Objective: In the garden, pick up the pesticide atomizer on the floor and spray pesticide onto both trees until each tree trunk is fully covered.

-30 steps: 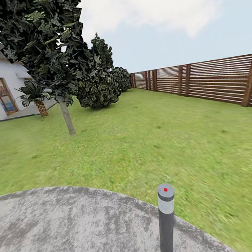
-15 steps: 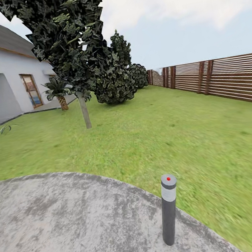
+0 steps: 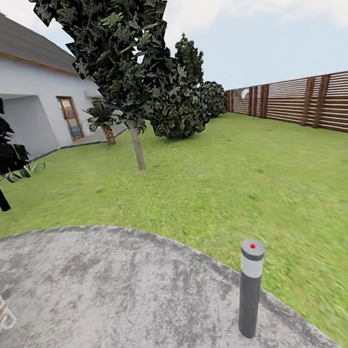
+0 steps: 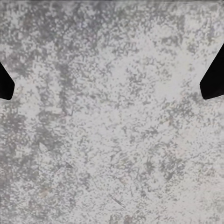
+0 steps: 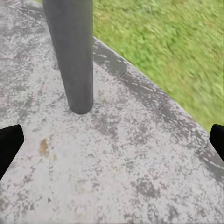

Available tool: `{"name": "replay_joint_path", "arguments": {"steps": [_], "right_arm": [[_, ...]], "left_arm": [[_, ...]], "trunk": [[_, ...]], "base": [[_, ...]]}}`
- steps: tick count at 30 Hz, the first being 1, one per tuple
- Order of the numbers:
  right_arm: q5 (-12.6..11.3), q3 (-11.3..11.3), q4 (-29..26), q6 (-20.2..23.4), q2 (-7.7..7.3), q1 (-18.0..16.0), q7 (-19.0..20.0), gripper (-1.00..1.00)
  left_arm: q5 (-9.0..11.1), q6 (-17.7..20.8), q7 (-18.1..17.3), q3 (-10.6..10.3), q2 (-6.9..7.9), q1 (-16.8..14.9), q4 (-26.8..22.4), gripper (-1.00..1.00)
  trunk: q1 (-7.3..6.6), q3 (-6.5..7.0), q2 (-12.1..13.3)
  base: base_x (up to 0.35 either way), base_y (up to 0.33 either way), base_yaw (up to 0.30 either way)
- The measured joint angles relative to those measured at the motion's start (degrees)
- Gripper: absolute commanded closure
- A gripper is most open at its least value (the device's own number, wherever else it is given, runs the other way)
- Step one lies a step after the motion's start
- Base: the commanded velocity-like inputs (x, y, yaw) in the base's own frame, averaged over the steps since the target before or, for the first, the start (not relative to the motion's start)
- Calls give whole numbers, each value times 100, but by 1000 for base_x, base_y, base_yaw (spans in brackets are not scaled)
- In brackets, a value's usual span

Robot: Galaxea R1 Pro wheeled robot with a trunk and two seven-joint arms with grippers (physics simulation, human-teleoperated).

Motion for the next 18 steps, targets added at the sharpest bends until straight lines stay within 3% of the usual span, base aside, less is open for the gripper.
{"name": "replay_joint_path", "arguments": {"steps": [4,9,18], "right_arm": [[1,0,0,0,0,3,0,-100],[2,0,0,0,0,2,0,-100],[2,0,0,0,19,2,0,-100]], "left_arm": [[7,-3,1,29,0,0,4,-100],[307,-6,-12,412,2,0,6,-100],[364,-5,-14,477,-2,0,6,-100]], "trunk": [[0,-23,0],[0,-51,0],[0,-96,0]], "base": [[0,0,242],[0,0,242],[0,0,249]]}}
